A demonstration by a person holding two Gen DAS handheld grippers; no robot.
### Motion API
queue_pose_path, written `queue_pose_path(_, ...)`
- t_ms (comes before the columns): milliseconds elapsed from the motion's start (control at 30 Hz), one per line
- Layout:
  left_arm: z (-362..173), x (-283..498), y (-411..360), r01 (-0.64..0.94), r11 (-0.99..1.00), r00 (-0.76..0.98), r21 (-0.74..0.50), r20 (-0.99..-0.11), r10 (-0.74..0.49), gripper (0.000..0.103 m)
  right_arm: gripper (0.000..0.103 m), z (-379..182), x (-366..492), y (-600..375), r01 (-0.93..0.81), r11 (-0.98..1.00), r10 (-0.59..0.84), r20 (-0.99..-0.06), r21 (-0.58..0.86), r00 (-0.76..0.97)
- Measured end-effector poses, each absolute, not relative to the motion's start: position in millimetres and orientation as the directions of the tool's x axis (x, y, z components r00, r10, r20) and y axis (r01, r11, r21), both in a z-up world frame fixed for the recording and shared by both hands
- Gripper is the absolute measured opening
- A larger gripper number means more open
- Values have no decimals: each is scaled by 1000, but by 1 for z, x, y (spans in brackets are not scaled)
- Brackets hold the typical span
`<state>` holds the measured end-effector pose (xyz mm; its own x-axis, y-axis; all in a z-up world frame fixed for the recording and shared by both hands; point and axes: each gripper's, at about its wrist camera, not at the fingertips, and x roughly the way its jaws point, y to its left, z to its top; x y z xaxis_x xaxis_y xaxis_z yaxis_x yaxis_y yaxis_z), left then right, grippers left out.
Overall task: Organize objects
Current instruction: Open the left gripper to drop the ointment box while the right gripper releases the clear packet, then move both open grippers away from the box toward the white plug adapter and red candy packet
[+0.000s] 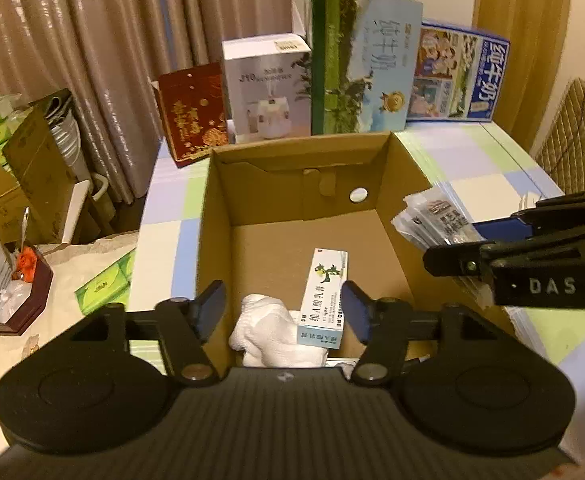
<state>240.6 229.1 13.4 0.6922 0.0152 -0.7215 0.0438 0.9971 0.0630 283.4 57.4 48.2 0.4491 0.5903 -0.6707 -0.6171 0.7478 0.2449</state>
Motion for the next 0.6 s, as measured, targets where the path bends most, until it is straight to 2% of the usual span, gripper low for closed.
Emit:
queue_pose_path(67,16,235,232,31,998,699,55,-715,18,60,60,51,285,56,-611,749,600,-654,256,462)
queue_pose_path(400,32,195,225,-6,1000,722,20,-692,18,72,68,73,247,15,-581,763,608,-620,282,496)
queue_pose_path(600,45,158,207,-26,1000,738,-7,-674,14,84,82,81,205,-20,-569,779,587,-625,264,514)
